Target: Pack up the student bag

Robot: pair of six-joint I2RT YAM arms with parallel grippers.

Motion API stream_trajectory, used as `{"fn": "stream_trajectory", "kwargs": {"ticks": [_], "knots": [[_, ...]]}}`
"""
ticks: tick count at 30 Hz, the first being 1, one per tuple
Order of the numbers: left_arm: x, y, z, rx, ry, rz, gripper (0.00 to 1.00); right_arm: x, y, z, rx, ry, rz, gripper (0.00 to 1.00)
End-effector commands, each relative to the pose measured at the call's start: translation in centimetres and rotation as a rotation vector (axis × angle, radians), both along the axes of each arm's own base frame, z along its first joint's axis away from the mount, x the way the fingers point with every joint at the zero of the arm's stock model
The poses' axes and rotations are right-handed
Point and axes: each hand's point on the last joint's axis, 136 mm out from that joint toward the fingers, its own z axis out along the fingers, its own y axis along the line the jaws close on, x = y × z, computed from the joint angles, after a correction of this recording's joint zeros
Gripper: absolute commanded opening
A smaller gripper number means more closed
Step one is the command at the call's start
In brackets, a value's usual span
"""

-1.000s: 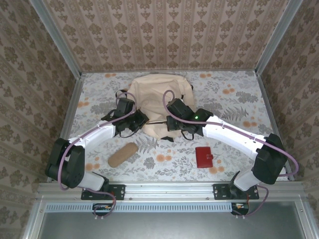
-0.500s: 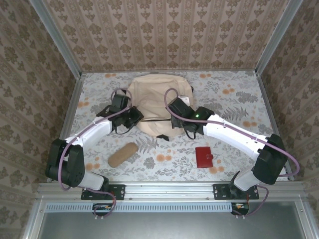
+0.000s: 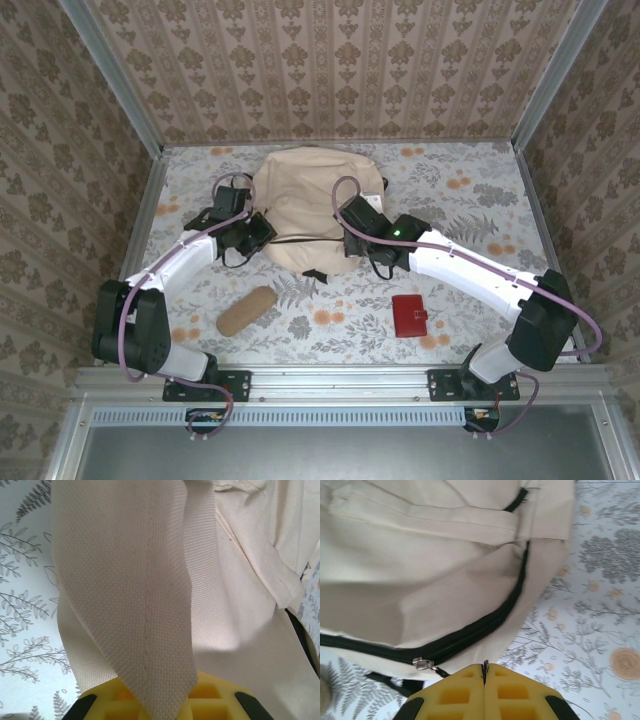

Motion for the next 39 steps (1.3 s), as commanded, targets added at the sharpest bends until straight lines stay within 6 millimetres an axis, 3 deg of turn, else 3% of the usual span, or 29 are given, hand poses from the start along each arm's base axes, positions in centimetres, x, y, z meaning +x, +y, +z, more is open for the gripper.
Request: {"fn": "stream_trajectory", "kwargs": {"ticks": [1,3,8,10,13,17,20,23,27,32,37,39], "knots": [[0.0,3.8,-1.7,0.125,0.013,0.077,0.04,-0.2,-5.6,0.5,-0.146,-0.021,-0.136,0.00],[0.1,4.0,-1.7,0.125,0.010,0.073,0.03,0.0,-3.9,0.3,-0.090,-0.012,-0.064,0.00],[1.7,4.5,-0.5,0.125,-0.031,0.053,0.03,-0.9,3.1,-0.2,0.125,0.061,0.216,0.00],[2.2,4.9,0.1,0.127,-0.039,0.047,0.06,-1.5,5.1,-0.2,0.185,0.082,0.287,0.00],[2.2,5.2,0.9,0.142,-0.044,0.037,0.28,-1.9,7.6,0.2,0.266,0.095,0.363,0.00],[0.2,4.5,1.3,0.083,-0.013,0.035,0.58,-2.3,10.0,0.5,0.317,0.109,0.425,0.00],[-1.7,3.0,1.7,0.025,-0.004,0.036,0.68,-2.2,10.5,0.4,0.321,0.110,0.435,0.00],[-3.0,0.9,2.1,-0.046,-0.005,0.036,0.72,-2.2,10.5,0.4,0.320,0.111,0.438,0.00],[-3.1,-2.2,2.5,-0.157,-0.019,0.040,0.74,-2.5,10.2,0.4,0.322,0.112,0.438,0.00],[-2.6,-5.3,1.7,-0.206,0.006,0.030,0.74,-3.0,9.7,0.0,0.320,0.116,0.430,0.00],[-1.9,-7.1,0.7,-0.208,0.022,0.028,0.65,-3.2,9.0,-0.1,0.307,0.116,0.415,0.00],[-2.0,-6.9,0.0,-0.187,0.031,0.047,0.54,-3.2,8.6,-0.1,0.290,0.110,0.405,0.00]]}}
